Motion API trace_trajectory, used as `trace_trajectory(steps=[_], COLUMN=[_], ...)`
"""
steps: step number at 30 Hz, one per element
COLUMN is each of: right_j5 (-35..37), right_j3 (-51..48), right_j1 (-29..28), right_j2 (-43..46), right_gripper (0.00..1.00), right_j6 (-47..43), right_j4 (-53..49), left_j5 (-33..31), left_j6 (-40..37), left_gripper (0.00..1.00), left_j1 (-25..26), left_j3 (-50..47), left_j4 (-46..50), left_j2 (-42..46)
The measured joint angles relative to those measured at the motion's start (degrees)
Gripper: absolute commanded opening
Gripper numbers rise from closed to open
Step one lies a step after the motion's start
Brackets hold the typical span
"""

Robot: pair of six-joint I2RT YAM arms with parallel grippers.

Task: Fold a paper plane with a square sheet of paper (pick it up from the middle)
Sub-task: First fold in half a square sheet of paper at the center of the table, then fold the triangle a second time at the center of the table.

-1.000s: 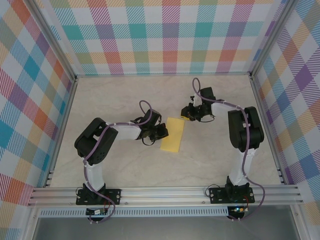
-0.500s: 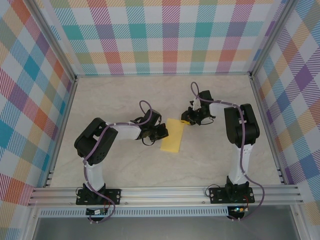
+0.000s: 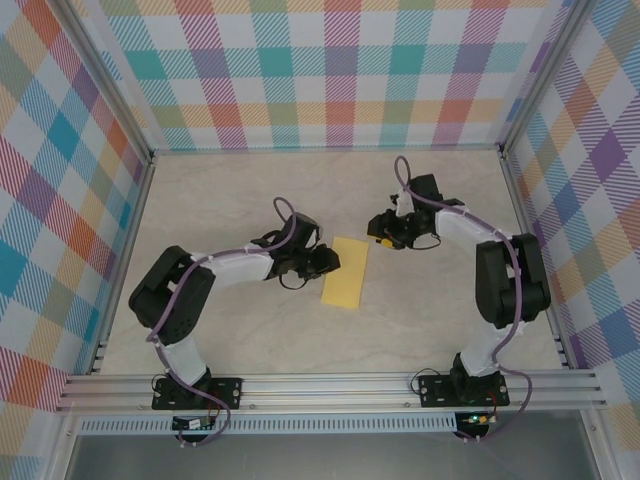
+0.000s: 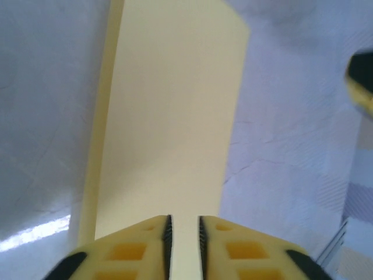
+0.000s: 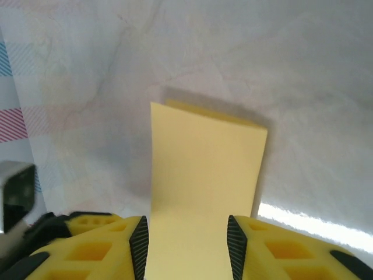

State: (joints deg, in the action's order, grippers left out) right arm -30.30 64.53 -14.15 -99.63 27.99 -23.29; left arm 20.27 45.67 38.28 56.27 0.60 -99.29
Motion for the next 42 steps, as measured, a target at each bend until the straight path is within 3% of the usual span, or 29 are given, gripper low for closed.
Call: trace_trajectory(steps=[3, 8, 22, 42], right_j5=[0.6, 0.7, 0.3, 1.0], right_j3=[-5.5, -12.3, -14.2, -15.6], right_j1=[-0.9, -3.2, -5.4, -8.0], right_j2=[2.8, 4.5, 5.7, 9.3], right_gripper=[0.45, 0.45, 0.45, 0.49], right_j6=[1.8, 5.4, 10.1, 10.1], right_j4=[0.6, 2.0, 7.1, 7.1], left_j5=[-1.1, -0.2, 5.2, 9.9], left_j6=[0.5, 1.1, 2.5, 4.3], left_gripper=[0.44, 0.52, 0.57, 0.19], left_j1=[-0.8, -3.2, -4.5, -4.7], left_j3=[-1.6, -2.8, -2.4, -0.5], left_j4=[0.3, 0.8, -0.8, -4.0], left_j2=[3.8, 4.0, -3.9, -6.6])
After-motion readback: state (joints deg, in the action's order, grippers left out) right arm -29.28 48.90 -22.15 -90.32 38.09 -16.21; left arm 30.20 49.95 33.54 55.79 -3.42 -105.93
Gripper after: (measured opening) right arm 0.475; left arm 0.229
